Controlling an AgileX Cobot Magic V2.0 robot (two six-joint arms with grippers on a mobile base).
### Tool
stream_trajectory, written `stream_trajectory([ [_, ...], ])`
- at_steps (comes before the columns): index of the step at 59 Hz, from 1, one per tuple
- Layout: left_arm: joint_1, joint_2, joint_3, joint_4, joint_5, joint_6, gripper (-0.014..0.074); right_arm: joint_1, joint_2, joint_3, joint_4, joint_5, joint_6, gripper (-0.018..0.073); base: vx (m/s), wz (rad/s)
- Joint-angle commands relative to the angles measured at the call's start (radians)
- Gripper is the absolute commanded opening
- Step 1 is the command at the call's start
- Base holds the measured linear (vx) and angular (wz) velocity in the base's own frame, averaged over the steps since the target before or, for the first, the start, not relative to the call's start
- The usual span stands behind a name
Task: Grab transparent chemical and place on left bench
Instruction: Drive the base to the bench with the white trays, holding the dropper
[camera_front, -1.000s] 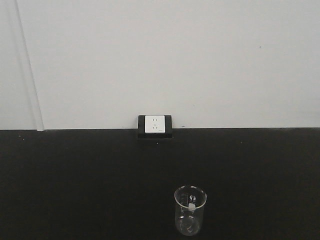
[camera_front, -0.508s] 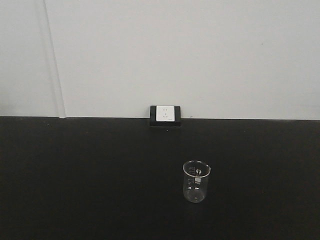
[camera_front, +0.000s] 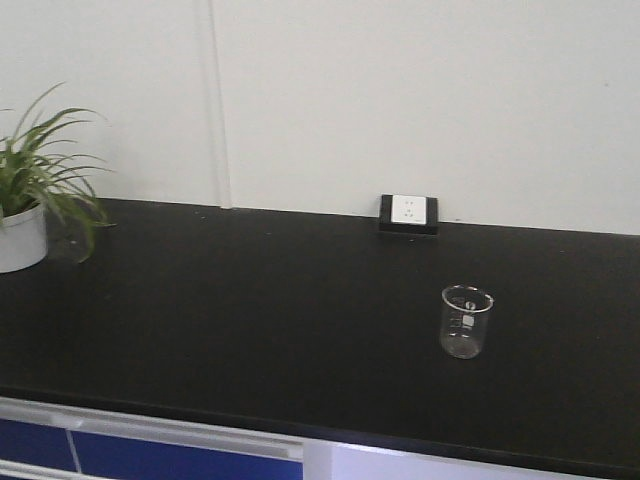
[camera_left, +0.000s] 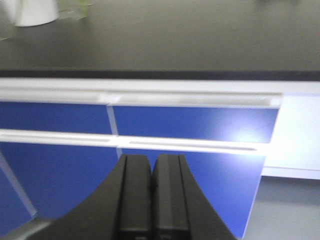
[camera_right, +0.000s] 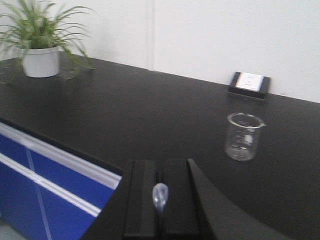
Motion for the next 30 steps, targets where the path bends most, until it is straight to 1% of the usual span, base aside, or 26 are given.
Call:
stream_trajectory([
  [1, -0.002, -0.019, 0.016, -0.001, -0.078, -0.008, -0.0003, -0.001, 0.005, -0.028, 0.000, -0.083, -0.008, -0.0003, -0.28, 0.45],
  [14, -0.002, -0.019, 0.016, -0.001, -0.078, -0.008, -0.0003, -0.001, 0.005, -0.028, 0.000, -0.083, -0.008, -0.0003, -0.26, 0.54],
  [30, -0.002, -0.019, 0.016, -0.001, -0.078, -0.008, -0.0003, -0.001, 0.005, -0.028, 0.000, -0.083, -0.008, -0.0003, -0.21, 0.73],
])
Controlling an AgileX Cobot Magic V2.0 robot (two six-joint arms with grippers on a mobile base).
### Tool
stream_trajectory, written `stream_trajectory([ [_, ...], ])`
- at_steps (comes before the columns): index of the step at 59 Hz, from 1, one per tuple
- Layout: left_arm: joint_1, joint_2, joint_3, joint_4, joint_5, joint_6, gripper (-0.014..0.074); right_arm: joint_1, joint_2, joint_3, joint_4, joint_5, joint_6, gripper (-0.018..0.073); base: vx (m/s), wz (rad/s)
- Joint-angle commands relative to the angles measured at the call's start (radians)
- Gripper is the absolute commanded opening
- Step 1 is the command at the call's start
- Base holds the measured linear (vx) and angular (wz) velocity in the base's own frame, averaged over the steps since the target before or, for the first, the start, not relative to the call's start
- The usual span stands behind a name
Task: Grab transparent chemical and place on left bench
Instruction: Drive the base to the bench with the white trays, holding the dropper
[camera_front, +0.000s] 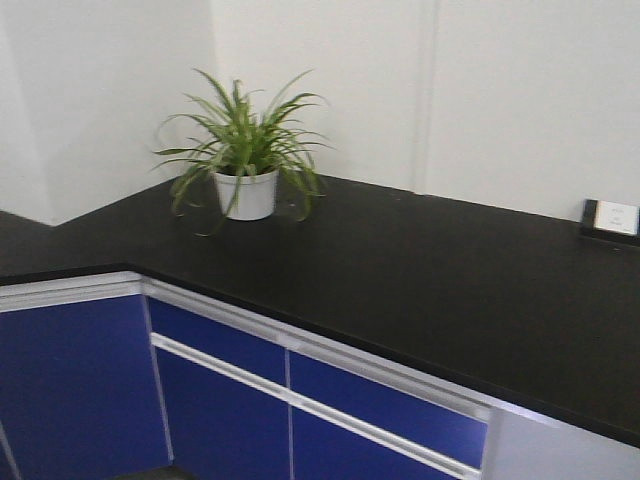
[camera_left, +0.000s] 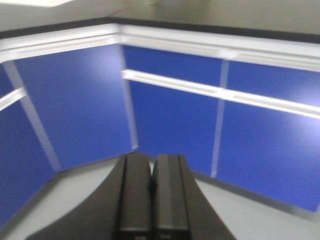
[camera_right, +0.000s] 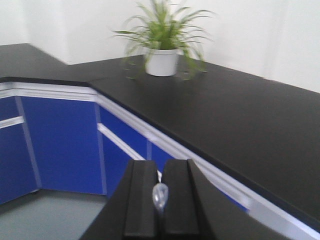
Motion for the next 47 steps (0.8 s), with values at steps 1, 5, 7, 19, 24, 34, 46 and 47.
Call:
stream_trajectory([
  [1, -0.002, -0.019, 0.016, -0.001, -0.078, -0.008, -0.0003, -0.001, 0.005, -0.028, 0.000, -0.083, -0.008, -0.0003, -0.19, 0.75],
  [5, -0.002, -0.019, 0.016, -0.001, -0.078, -0.008, -0.0003, -0.001, 0.005, -0.028, 0.000, -0.083, -0.008, -0.0003, -0.19, 0.74],
  [7, -0.002, -0.019, 0.016, -0.001, -0.078, -0.008, -0.0003, -0.001, 0.005, -0.028, 0.000, -0.083, -0.008, -0.0003, -0.19, 0.72],
  [19, -0.002, -0.019, 0.016, -0.001, -0.078, -0.008, -0.0003, -0.001, 0.005, -0.028, 0.000, -0.083, -0.008, -0.0003, -0.17, 0.67],
  [24, -0.002, -0.019, 0.016, -0.001, -0.078, -0.008, -0.0003, -0.001, 0.005, -0.028, 0.000, -0.083, -0.008, -0.0003, -0.15, 0.59],
  [34, -0.002, -0.019, 0.016, -0.001, -0.078, -0.008, -0.0003, -0.001, 0.005, -0.028, 0.000, -0.079, -0.008, -0.0003, -0.14, 0.52],
  [46, -0.002, -0.019, 0.016, -0.001, -0.078, -0.008, -0.0003, -0.001, 0.005, -0.028, 0.000, -0.079, -0.008, -0.0003, -0.12, 0.47],
  [47, -0.002, -0.019, 0.016, -0.001, -0.078, -0.008, -0.0003, -0.001, 0.005, -0.028, 0.000, -0.079, -0.008, -0.0003, -0.12, 0.47],
])
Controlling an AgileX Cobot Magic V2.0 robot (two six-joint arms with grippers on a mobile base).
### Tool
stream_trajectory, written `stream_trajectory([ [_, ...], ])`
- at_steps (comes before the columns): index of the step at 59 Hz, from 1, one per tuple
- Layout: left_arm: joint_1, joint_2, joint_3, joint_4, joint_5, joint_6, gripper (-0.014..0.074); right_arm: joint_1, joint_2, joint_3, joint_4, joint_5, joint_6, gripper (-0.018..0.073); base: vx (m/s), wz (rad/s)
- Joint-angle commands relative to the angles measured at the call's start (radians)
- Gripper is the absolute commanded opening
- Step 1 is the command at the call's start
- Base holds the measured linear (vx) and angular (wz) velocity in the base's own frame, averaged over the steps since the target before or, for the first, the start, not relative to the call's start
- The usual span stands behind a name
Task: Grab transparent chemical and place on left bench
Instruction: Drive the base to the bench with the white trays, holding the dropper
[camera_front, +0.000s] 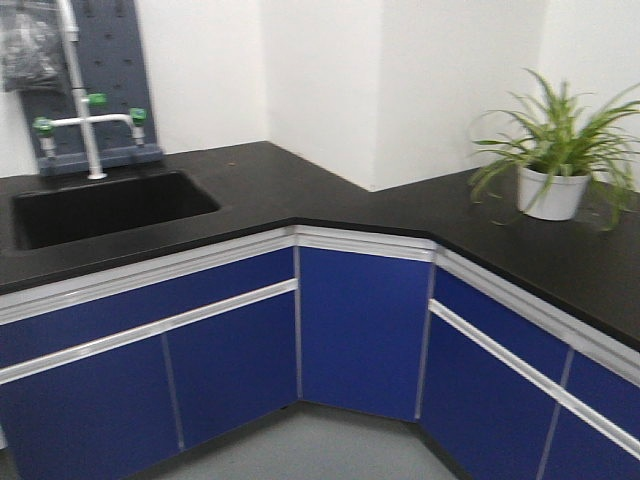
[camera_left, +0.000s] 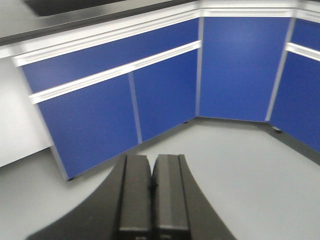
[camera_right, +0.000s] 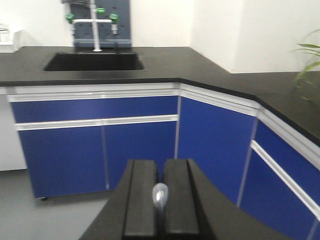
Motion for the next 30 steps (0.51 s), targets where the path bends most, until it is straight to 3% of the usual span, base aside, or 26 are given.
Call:
stream_trajectory([
  [1, -0.002, -0.019, 0.016, -0.001, -0.078, -0.008, -0.0003, -0.001, 0.005, -0.028, 0.000, -0.080, -0.006, -0.0003, -0.12, 0.48],
  [30, -0.002, -0.019, 0.016, -0.001, -0.078, -0.008, -0.0003, -0.001, 0.005, -0.028, 0.000, -0.081, -0.006, -0.0003, -0.11, 0.58],
])
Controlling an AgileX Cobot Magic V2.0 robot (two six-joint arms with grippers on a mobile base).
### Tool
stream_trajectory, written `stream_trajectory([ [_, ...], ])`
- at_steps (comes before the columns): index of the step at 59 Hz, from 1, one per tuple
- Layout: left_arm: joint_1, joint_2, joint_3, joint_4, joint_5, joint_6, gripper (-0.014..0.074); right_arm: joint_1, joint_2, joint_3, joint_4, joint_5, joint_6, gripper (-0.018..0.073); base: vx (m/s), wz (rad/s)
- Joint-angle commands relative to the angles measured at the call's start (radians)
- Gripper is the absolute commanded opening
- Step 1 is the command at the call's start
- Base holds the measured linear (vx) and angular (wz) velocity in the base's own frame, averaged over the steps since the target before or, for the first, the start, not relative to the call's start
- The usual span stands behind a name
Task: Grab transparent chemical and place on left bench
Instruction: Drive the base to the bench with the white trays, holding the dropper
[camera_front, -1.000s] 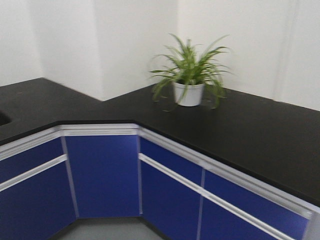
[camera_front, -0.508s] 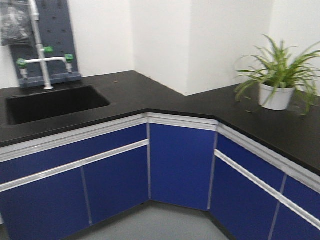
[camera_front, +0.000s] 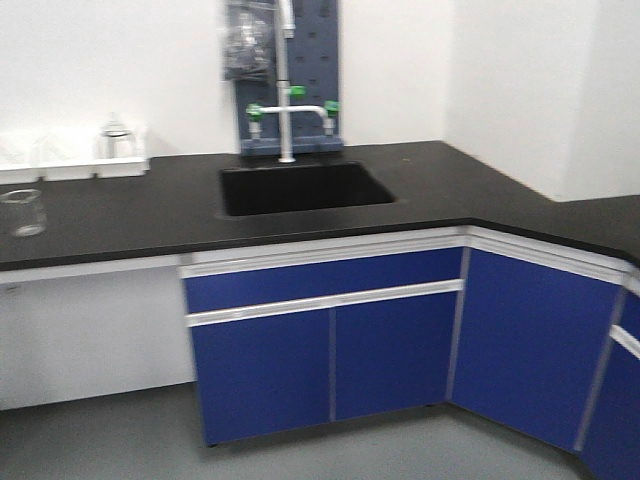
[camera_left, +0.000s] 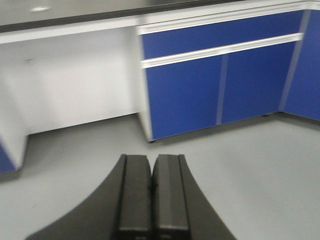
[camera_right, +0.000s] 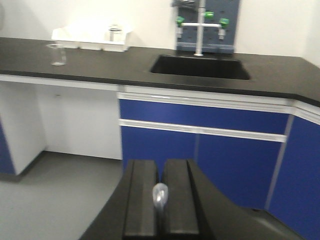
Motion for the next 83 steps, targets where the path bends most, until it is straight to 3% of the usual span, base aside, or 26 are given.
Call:
stream_trajectory([
  [1, -0.002, -0.019, 0.016, -0.001, -0.078, -0.008, -0.0003, -0.001, 0.005, -0.028, 0.000, -0.083, -0.006, -0.0003, -0.10, 0.64],
  [83, -0.002, -0.019, 0.016, -0.001, -0.078, -0.008, -0.0003, -0.001, 0.005, -0.028, 0.000, -0.085, -0.006, -0.0003, 0.03, 0.45],
])
